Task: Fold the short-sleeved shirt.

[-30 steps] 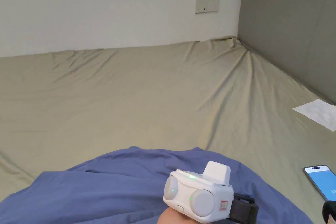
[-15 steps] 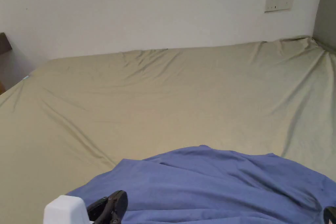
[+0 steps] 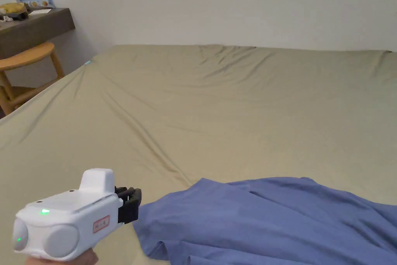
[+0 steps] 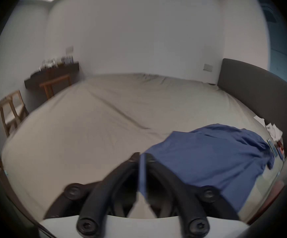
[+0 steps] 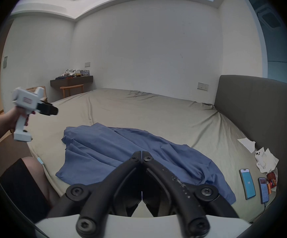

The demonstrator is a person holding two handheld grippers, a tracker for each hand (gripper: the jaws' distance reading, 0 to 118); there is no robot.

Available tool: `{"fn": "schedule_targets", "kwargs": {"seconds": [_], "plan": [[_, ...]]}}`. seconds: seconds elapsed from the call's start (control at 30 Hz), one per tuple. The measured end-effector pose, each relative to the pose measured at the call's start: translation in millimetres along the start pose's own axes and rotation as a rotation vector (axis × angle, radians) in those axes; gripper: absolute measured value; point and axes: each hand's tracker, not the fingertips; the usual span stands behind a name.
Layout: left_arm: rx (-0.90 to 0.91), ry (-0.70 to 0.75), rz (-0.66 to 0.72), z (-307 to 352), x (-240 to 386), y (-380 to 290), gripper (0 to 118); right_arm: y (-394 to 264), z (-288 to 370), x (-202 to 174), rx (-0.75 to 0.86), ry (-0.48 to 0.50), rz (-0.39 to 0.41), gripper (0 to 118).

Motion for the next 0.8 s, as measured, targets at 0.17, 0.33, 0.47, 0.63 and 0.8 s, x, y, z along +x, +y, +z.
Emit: {"fn": "schedule_targets", "kwargs": {"seconds": [0.17, 0.33, 0.47, 0.63, 0.8], "plan": [[-0.215, 0.103, -0.007, -68, -8, -15, 115, -2, -19, -6, -0.030, 0.008, -0.013, 1], [-0.262, 0.141, -0.041, -93, 12, -35, 95, -8, -32, -12, -0.069, 0.025, 0.002, 1], [-0.138, 0.029, -0.145, -69, 45, -51, 65, -8, -33, -11, -0.070, 0.034, -0.008, 1], [-0.162, -0.027, -0.081, -54, 49, -47, 5, -8, -19, 3, -0.054, 0.030, -0.040, 1], [0.003, -0.087, -0.077, -4, 54, -32, 3, -22, 4, 41, -0.065, -0.060, -0.025, 1]]}}
